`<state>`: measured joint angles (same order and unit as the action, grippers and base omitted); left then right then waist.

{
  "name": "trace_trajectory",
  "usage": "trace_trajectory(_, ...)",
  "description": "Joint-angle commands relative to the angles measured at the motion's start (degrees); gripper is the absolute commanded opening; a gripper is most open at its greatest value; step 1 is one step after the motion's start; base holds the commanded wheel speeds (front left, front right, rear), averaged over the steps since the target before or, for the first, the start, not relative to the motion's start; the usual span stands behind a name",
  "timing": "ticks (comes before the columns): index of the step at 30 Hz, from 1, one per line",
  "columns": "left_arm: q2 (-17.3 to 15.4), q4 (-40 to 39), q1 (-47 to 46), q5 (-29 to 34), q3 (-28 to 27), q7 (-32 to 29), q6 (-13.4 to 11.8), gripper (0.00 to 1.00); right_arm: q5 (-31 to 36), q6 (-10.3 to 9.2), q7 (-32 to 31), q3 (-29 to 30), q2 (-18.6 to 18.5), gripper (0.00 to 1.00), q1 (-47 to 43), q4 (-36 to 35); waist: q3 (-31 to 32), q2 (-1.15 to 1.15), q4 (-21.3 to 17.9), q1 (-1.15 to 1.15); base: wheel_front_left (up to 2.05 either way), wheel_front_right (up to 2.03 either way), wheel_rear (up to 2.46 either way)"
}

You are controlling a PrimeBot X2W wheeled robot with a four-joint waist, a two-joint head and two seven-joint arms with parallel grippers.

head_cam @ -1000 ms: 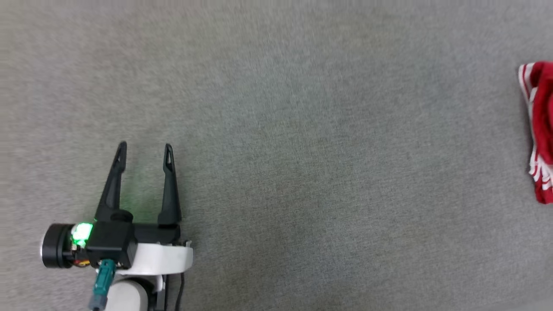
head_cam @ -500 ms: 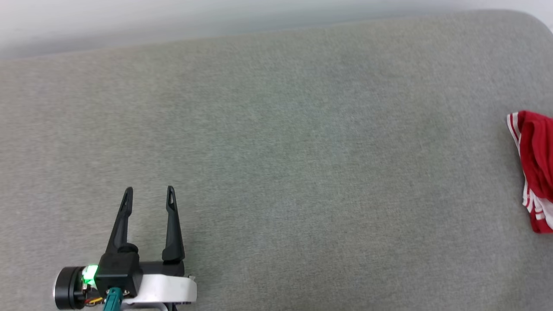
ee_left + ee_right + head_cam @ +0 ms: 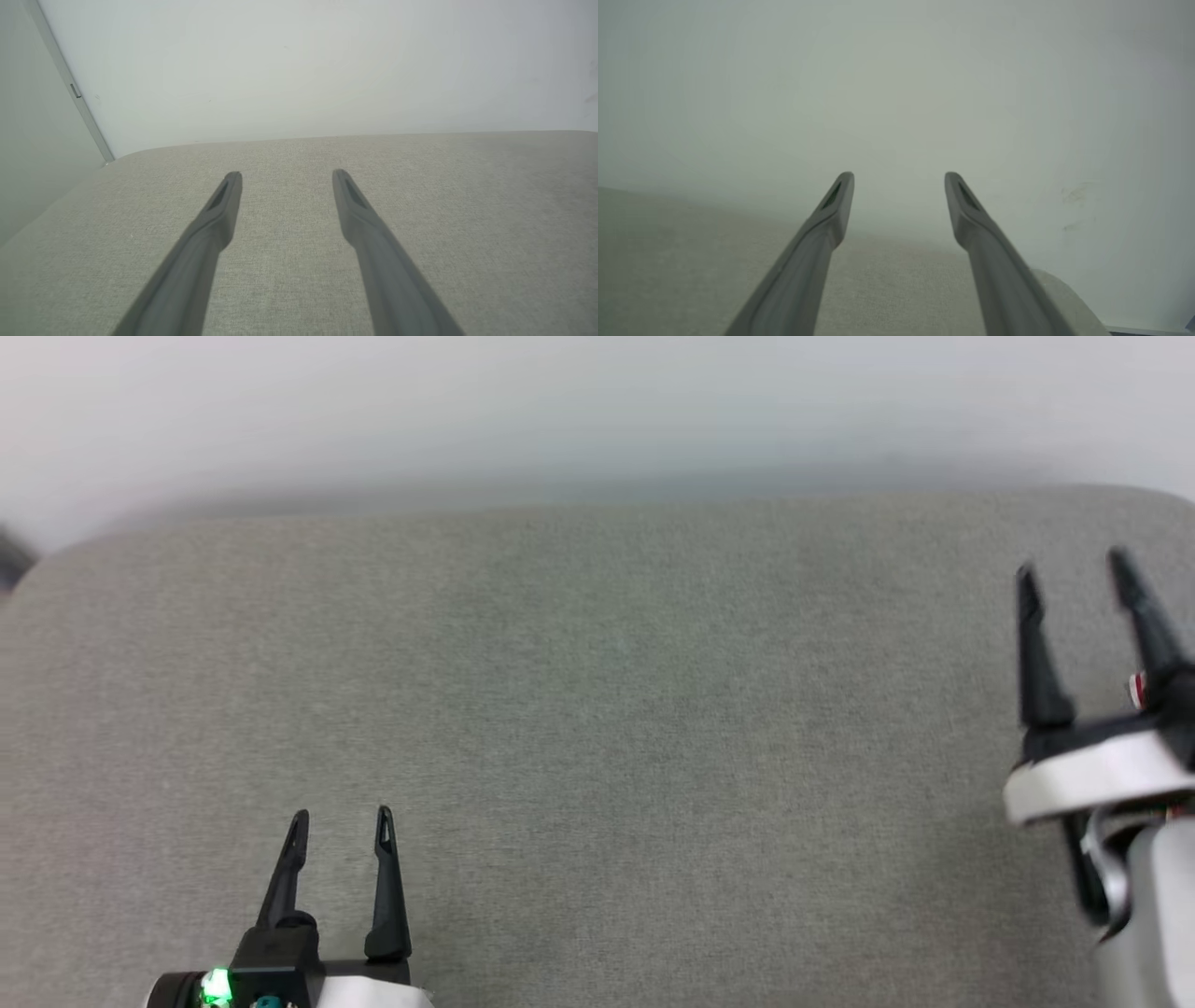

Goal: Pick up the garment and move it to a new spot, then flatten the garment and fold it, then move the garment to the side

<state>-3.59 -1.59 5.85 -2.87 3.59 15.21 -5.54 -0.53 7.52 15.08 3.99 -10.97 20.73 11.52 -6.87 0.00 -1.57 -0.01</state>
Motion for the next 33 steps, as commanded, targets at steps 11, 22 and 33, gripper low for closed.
trace_trajectory(11,0.4,2.0,3.6,-0.2,0.2,-0.1,0.9,1.0,-3.7,-0.07,0.1,-1.8,6.0,1.0,-17.2,-3.8,6.1,0.0,3.1,0.01,0.0,0.0,0.0)
trace_trajectory(22,0.5,2.6,5.7,-0.1,0.2,-0.1,2.1,1.0,-5.9,-0.07,0.1,-0.3,8.2,1.0,-27.7,-8.7,8.7,0.0,4.0,0.01,0.0,0.0,0.0)
trace_trajectory(33,0.7,2.4,6.6,-1.1,-0.2,-0.1,2.9,1.0,-9.8,-0.06,0.1,-1.3,8.2,1.0,-32.3,-9.9,9.2,0.0,3.7,0.01,0.0,0.0,0.0)
